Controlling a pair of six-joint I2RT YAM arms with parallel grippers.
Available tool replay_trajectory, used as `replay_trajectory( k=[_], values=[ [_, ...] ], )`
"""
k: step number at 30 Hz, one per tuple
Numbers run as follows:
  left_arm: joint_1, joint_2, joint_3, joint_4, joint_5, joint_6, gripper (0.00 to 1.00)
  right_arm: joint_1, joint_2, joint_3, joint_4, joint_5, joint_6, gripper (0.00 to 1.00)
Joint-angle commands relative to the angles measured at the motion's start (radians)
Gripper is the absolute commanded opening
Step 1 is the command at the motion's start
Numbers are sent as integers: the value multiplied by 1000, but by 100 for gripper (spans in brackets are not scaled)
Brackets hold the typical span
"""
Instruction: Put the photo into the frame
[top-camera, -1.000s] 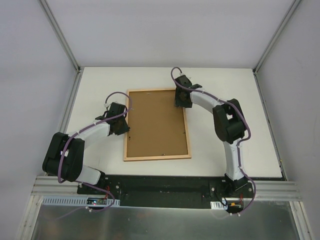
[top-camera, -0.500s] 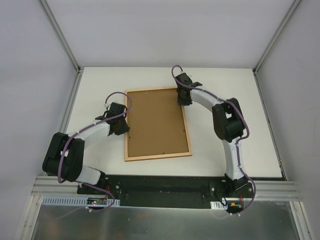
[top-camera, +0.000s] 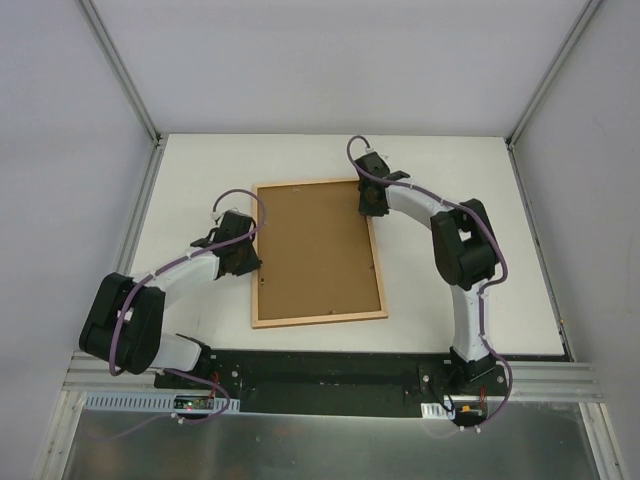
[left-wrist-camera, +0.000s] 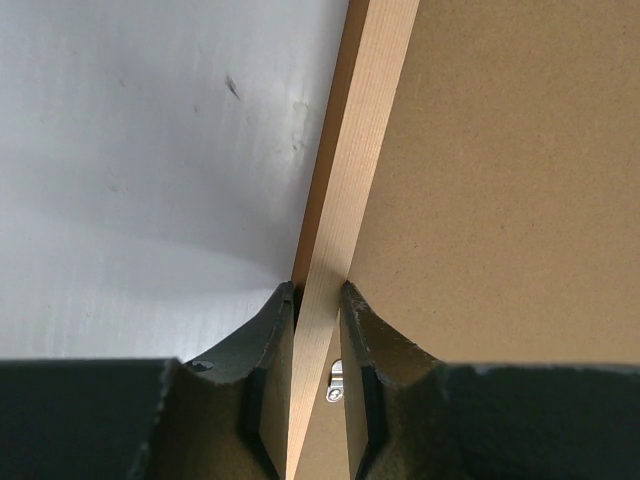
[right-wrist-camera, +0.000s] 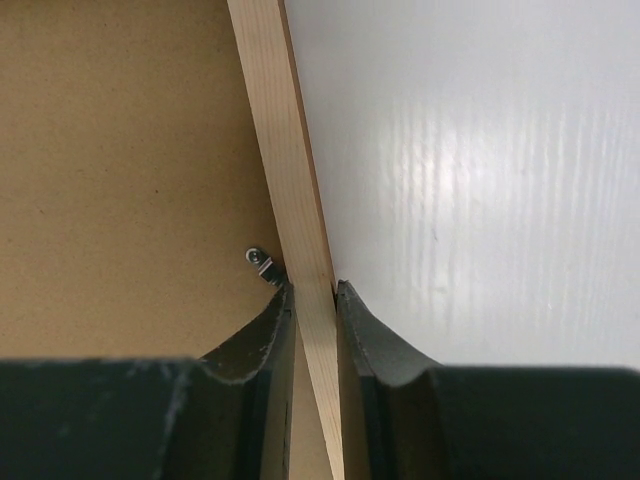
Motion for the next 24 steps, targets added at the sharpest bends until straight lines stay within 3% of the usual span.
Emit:
replay_trajectory(
  k=[1,4,8,14,24],
  values=[
    [-36,-52,-46,-45,40,-42,5,-12,-123,-152,-15,1,34,1],
    [-41,-76,-65,-46,46,-43,6,-12,-186,-241,27,-5,23,5],
    [-41,-90,-77,-55,31,-37,5,-14,-210,-274,41,-3,-3,26],
    [-41,-101,-74,-66,23,-29,5,-14,-220,-280,54,-31,-55,45],
    [-41,-98,-65,-74,20,-23,5,-14,-209,-255,56,-74,-87,47]
  ],
)
